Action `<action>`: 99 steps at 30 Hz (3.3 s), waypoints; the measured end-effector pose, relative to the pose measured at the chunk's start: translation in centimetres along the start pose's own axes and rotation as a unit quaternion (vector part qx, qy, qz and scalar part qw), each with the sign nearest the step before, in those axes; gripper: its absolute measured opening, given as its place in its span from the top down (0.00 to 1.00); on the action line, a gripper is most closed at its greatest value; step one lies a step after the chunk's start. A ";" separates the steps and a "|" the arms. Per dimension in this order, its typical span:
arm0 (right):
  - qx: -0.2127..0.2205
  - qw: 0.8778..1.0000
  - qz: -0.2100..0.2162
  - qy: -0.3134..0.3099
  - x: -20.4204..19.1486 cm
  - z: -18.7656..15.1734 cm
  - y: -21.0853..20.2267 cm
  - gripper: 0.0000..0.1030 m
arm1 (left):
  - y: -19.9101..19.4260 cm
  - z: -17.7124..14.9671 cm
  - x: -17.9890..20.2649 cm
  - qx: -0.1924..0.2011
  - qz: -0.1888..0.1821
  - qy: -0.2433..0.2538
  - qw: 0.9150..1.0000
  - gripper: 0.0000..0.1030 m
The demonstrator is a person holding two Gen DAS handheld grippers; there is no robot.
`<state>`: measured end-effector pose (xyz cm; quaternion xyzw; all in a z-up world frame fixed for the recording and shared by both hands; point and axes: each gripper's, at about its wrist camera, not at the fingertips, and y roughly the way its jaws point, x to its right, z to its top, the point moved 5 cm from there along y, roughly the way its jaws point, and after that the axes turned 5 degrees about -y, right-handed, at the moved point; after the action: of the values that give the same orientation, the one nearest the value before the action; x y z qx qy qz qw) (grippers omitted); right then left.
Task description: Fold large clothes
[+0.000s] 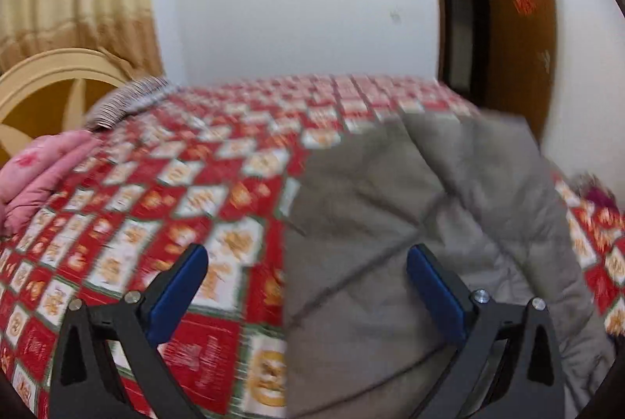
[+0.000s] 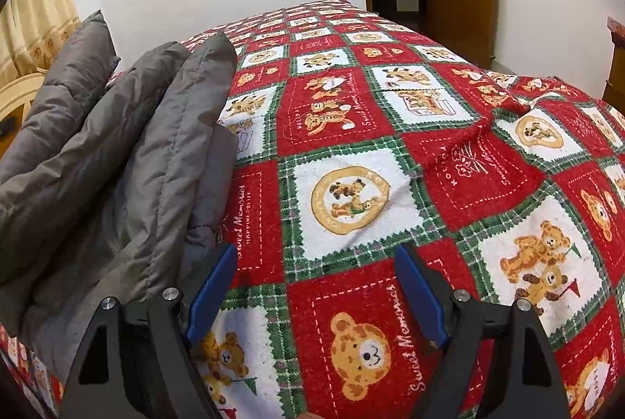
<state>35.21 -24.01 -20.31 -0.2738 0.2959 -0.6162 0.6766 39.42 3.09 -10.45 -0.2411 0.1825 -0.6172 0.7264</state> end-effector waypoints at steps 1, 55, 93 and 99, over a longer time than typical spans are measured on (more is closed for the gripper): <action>0.000 1.000 0.001 0.002 0.1 0.1 0.0 0.20 | 0.1 -0.4 0.9 -0.003 -0.005 0.016 1.000 0.00; -0.012 0.997 0.046 -0.060 -8.9 4.3 1.1 0.54 | 1.6 -1.5 6.8 -0.002 0.026 0.107 0.994 0.00; -0.010 0.997 0.021 -0.071 -7.1 1.9 2.2 0.54 | 4.7 -4.2 8.8 -0.036 -0.011 0.089 0.995 0.00; -0.036 0.997 0.026 -0.066 -6.9 2.9 2.0 0.53 | 4.4 -4.1 9.0 -0.042 -0.016 0.085 0.995 0.00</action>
<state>38.23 -16.91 -19.40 -0.3304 0.2798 -0.5680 0.6999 42.17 -5.72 -16.04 -0.2208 0.2650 -0.6387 0.6878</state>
